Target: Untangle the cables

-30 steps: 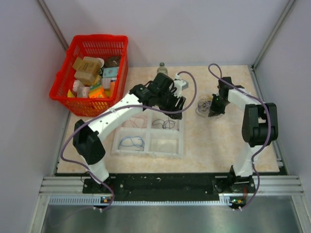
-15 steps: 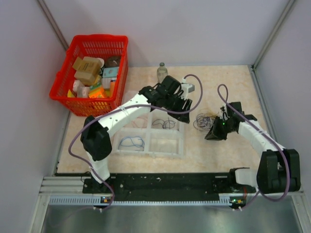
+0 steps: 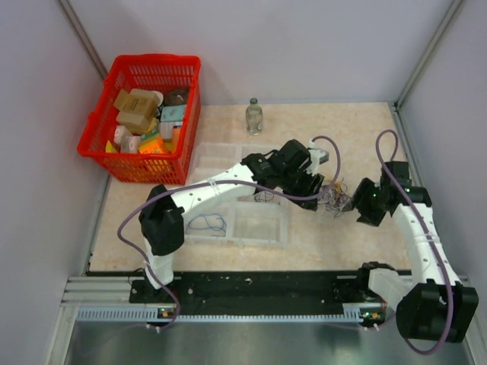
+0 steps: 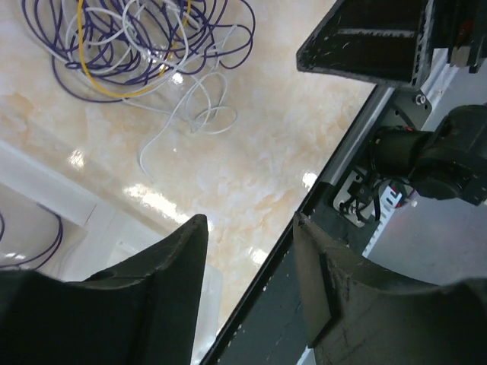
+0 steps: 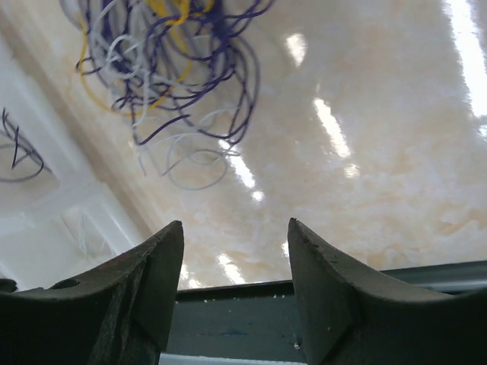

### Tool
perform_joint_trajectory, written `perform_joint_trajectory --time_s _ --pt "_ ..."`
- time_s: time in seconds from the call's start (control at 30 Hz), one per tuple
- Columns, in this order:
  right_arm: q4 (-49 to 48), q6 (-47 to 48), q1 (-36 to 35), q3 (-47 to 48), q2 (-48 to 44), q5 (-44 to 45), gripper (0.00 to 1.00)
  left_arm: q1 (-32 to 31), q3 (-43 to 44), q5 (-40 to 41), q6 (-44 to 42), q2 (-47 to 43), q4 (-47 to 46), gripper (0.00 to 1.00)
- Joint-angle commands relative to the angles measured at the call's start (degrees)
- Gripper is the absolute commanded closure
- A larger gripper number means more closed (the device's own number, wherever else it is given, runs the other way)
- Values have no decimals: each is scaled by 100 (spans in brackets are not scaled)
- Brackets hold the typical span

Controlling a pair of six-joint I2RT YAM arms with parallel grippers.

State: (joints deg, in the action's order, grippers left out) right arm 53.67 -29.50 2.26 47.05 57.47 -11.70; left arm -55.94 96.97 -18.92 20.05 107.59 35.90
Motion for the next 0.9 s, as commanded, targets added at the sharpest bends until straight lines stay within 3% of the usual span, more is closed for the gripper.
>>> perform_joint_trajectory --time_s 0.0,0.13,0.33,0.53,0.73,0.87 --pt "83 -284 512 -55 -113 328 45 -110 15 494 350 367 -803 50" --pt "-733 -452 512 -362 -245 -226 52 -206 129 845 315 693 -1146 56" --pt "-1429 -452 512 -705 -175 -385 54 -382 217 1249 605 1141 -1331 53" --pt "-1711 -426 512 -978 -438 -702 54 -593 217 1426 543 1395 -1638 49" --pt "-1702 -513 512 -1136 -842 -702 53 -611 384 1654 579 1607 -1744 51" --pt "-1571 -592 521 -1084 -1272 -246 53 -611 428 1821 535 1730 -1630 56"
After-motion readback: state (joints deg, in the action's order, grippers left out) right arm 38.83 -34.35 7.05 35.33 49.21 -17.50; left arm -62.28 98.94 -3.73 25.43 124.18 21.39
